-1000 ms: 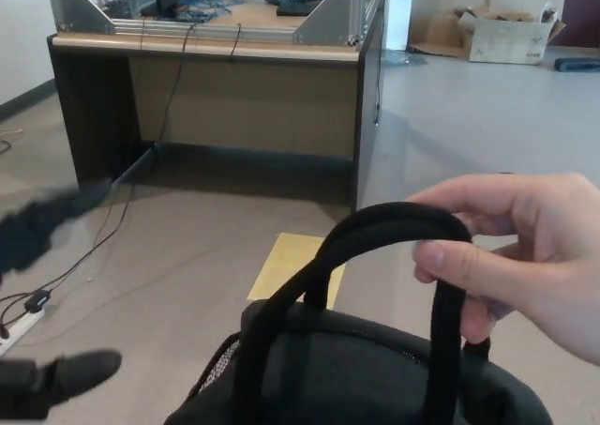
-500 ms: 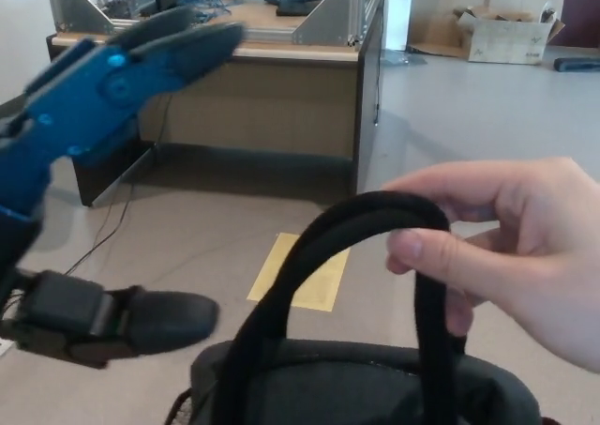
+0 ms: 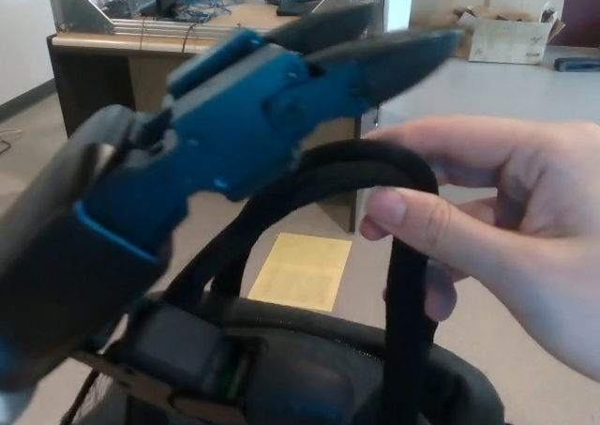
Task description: A person hands over a black lunchbag to the robot and the robot uses its left hand to grab the strips of the lunchbag, the gives it back to the person.
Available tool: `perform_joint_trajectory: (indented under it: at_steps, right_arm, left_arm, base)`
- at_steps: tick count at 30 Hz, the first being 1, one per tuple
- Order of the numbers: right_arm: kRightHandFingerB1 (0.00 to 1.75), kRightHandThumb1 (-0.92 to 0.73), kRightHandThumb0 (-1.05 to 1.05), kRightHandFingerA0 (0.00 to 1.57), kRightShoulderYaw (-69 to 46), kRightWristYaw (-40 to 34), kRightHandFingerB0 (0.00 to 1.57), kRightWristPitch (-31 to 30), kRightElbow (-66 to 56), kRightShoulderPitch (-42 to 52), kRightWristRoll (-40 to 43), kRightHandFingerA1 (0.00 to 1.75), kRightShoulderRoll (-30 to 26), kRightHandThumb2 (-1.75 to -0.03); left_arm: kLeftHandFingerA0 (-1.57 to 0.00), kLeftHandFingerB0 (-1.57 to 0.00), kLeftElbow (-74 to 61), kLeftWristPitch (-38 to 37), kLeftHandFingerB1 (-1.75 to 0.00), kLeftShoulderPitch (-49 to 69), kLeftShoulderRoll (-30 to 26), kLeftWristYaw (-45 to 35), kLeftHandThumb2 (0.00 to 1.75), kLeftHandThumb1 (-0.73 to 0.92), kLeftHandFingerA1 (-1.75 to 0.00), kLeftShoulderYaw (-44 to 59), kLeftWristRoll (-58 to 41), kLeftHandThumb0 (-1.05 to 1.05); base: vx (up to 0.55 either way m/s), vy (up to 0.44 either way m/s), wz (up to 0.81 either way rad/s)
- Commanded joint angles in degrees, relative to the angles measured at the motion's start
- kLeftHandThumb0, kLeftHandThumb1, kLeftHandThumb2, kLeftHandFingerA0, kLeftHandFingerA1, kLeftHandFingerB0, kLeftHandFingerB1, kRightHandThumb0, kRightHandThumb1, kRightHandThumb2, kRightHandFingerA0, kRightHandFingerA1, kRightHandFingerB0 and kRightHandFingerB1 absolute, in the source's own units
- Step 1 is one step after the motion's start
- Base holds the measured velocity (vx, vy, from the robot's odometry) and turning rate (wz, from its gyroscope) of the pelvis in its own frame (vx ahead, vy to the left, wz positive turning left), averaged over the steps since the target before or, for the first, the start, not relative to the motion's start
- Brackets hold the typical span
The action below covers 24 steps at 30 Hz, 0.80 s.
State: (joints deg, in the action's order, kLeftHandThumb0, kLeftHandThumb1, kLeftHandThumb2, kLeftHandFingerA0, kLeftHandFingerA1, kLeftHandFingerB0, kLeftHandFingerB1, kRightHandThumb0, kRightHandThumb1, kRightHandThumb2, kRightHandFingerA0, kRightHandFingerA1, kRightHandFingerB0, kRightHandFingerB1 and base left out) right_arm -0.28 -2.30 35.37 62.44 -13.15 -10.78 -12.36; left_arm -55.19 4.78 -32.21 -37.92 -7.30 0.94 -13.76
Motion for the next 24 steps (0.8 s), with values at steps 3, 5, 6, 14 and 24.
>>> perform_joint_trajectory:
  at_steps: [3,5,6,14,24]
  right_arm:
    - [0.48,-0.64,-0.73,0.29,-0.20,1.35,0.23,1.03,0.34,1.69,0.85,0.55,-1.28,-0.94]
    - [0.37,-0.81,-0.73,0.38,-0.29,1.19,0.27,1.42,0.74,1.82,0.90,0.48,-1.15,-0.64]
    - [0.38,-0.82,-0.75,0.40,-0.02,0.37,0.29,1.61,0.73,1.79,0.32,0.48,-1.24,-0.64]
    - [0.38,-0.80,-0.72,0.38,0.51,-1.23,0.28,0.87,1.03,0.86,-0.65,0.46,-1.02,-0.64]
    - [0.38,-0.78,-0.70,0.39,0.59,-1.21,0.29,0.72,0.93,0.33,-0.65,0.46,-1.09,-0.64]
  left_arm:
    - [-0.04,-0.07,-4.82,25.11,-0.21,-6.51,2.97,6.07,0.80,0.43,-0.29,-13.95,8.98,-0.71]
    - [-0.06,-0.08,-4.82,28.16,-0.22,-7.60,3.71,6.29,0.63,0.47,-0.26,-16.37,14.70,-0.71]
    - [-0.07,-0.07,-4.82,29.36,-0.21,-7.96,4.11,6.57,0.62,0.48,-0.26,-17.38,17.04,-0.71]
    - [0.00,-0.06,2.38,31.18,-0.25,-12.03,7.03,8.19,0.85,0.46,-0.24,-23.37,35.48,-0.67]
    - [-0.02,-0.06,9.60,28.68,-0.24,-13.20,10.75,11.38,0.79,0.43,-0.28,-24.84,44.96,-0.64]
  base:
    - [0.00,0.000,0.00]
    - [0.00,0.000,0.00]
    - [0.00,0.000,0.00]
    - [0.00,0.000,0.00]
    - [0.00,0.000,0.00]
